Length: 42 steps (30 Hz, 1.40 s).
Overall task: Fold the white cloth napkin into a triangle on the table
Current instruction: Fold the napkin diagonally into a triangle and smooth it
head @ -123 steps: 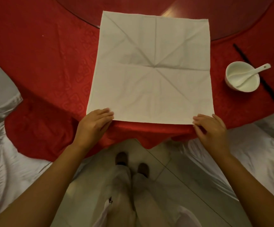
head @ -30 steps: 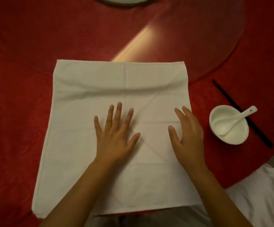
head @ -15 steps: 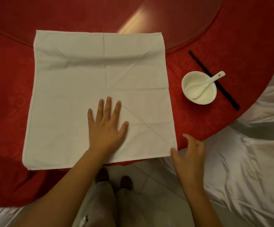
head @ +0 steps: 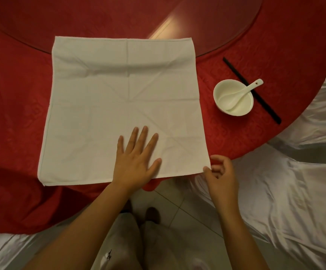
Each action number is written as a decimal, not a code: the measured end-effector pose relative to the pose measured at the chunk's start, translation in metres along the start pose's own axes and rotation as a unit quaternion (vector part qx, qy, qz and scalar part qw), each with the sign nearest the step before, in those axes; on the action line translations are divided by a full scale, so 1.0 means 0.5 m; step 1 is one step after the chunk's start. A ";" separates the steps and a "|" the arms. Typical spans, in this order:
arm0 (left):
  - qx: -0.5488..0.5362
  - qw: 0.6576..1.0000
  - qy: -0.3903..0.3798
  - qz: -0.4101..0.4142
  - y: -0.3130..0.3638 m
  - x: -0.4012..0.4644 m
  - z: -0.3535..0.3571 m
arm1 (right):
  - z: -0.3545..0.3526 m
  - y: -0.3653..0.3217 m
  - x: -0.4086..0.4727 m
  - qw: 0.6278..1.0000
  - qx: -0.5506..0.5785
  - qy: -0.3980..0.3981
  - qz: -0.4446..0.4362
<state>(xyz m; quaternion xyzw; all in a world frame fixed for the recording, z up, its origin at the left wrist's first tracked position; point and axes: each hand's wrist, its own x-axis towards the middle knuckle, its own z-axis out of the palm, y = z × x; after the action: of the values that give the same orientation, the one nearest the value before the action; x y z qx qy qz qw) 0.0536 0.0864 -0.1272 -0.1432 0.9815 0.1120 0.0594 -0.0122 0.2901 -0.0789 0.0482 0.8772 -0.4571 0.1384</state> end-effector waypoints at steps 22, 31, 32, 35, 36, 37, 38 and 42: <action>-0.385 0.917 0.081 -0.063 -0.018 0.008 -0.058 | 0.049 -0.280 0.176 0.929 -0.065 -0.218 -0.291; -0.487 0.812 0.255 -0.196 -0.126 0.080 -0.177 | 0.221 -0.484 0.253 0.889 -0.079 -0.270 -0.362; -0.478 0.812 0.268 -0.203 -0.147 0.092 -0.188 | 0.245 -0.509 0.259 0.884 -0.079 -0.274 -0.370; -0.454 0.806 0.298 -0.235 -0.216 0.125 -0.210 | 0.326 -0.579 0.273 0.871 -0.084 -0.289 -0.387; -0.445 0.805 0.305 -0.246 -0.239 0.136 -0.214 | 0.357 -0.599 0.280 0.869 -0.088 -0.293 -0.388; -0.438 0.804 0.309 -0.257 -0.260 0.146 -0.215 | 0.387 -0.616 0.287 0.869 -0.092 -0.297 -0.386; -0.434 0.801 0.312 -0.269 -0.281 0.156 -0.215 | 0.416 -0.629 0.294 0.870 -0.096 -0.301 -0.379; -0.389 0.807 0.311 -0.317 -0.349 0.197 -0.209 | 0.521 -0.663 0.318 0.879 -0.109 -0.312 -0.345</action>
<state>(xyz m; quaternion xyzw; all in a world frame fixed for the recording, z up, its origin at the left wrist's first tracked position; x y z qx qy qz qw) 0.0022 -0.1277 -0.0763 -0.4850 0.7213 0.4090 -0.2778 -0.1826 -0.1207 -0.0047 -0.4179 0.7938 -0.3690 0.2428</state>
